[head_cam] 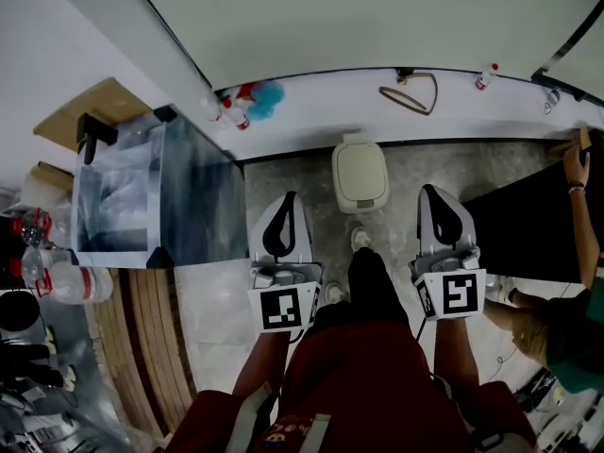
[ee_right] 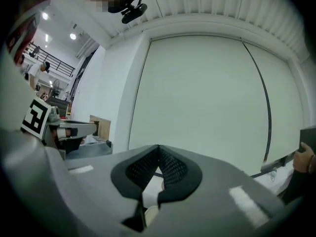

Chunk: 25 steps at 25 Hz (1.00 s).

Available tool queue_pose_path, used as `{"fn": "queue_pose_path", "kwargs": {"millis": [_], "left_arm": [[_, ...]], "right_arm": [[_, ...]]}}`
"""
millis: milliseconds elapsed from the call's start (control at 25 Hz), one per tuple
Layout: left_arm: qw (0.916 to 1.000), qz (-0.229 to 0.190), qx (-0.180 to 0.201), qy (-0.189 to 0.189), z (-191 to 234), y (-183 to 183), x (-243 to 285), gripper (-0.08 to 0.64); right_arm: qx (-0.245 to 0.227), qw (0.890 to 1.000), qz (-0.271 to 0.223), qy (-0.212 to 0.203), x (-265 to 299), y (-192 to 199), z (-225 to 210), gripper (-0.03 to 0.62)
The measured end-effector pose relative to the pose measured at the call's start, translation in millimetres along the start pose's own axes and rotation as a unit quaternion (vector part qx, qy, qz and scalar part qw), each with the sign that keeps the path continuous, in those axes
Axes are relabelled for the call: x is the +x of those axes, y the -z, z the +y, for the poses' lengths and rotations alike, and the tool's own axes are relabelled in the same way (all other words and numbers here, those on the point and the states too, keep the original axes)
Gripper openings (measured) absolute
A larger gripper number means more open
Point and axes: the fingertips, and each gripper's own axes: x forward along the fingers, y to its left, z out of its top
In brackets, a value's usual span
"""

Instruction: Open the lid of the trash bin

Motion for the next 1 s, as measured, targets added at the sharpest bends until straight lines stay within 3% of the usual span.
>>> {"fn": "queue_pose_path", "kwargs": {"millis": [280,520,840,1000], "left_arm": [[0.9996,0.027,-0.007,-0.004,-5,45,30,0.005],[0.9981,0.061,-0.006,-0.001,-15,97,56,0.005],[0.9885,0.149,-0.025,-0.009,-16,192,73,0.005],[0.9843,0.174,-0.033,-0.006,-19,232,77,0.005]], "right_arm": [[0.029,0.999,0.042,-0.017,43,49,-8,0.0],[0.033,0.995,0.089,-0.034,71,113,-16,0.0],[0.043,0.981,0.178,-0.059,89,213,-9,0.0],[0.054,0.972,0.214,-0.078,96,256,3,0.0]]}}
